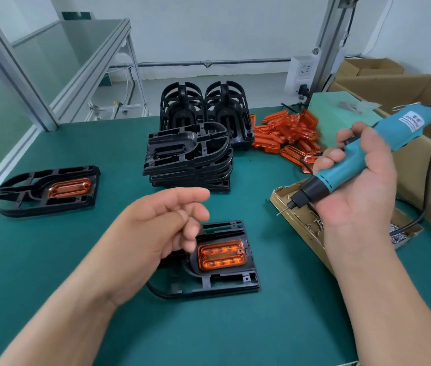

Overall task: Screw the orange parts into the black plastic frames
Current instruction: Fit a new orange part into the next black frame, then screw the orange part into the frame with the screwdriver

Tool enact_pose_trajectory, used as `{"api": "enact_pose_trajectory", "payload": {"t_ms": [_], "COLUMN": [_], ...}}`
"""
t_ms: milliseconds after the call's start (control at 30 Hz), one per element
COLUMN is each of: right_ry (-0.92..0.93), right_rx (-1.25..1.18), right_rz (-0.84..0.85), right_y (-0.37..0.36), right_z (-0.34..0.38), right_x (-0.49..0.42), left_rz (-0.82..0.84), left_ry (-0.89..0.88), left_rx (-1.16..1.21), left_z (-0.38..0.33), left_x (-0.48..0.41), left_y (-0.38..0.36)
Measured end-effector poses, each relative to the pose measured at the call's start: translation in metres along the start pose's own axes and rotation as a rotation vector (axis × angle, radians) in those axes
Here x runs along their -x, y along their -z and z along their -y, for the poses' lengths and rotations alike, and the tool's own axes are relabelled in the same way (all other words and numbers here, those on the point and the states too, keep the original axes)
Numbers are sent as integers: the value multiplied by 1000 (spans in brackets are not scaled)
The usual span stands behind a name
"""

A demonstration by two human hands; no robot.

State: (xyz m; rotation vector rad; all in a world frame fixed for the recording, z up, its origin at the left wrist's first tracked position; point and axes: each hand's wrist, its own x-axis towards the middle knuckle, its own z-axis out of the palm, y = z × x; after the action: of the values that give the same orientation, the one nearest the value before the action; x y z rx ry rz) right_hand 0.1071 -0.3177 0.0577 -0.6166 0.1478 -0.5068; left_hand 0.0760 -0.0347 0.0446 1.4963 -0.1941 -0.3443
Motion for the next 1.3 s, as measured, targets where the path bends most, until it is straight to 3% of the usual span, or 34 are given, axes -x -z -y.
{"api": "enact_pose_trajectory", "payload": {"t_ms": [167, 733, 1000, 1300], "right_ry": [-7, -105, -95, -95], "right_rx": [5, -65, -104, -157], "right_rz": [31, 266, 256, 251], "right_y": [0, -24, -24, -24], "right_z": [-1, -31, -27, -22], "right_x": [1, 41, 40, 39], "left_rz": [43, 89, 78, 111], "left_ry": [40, -28, 27, 62], "left_rx": [176, -220, 38, 44], "left_z": [-3, 2, 2, 6], "left_x": [3, 9, 6, 6], "left_y": [9, -26, -28, -32]}}
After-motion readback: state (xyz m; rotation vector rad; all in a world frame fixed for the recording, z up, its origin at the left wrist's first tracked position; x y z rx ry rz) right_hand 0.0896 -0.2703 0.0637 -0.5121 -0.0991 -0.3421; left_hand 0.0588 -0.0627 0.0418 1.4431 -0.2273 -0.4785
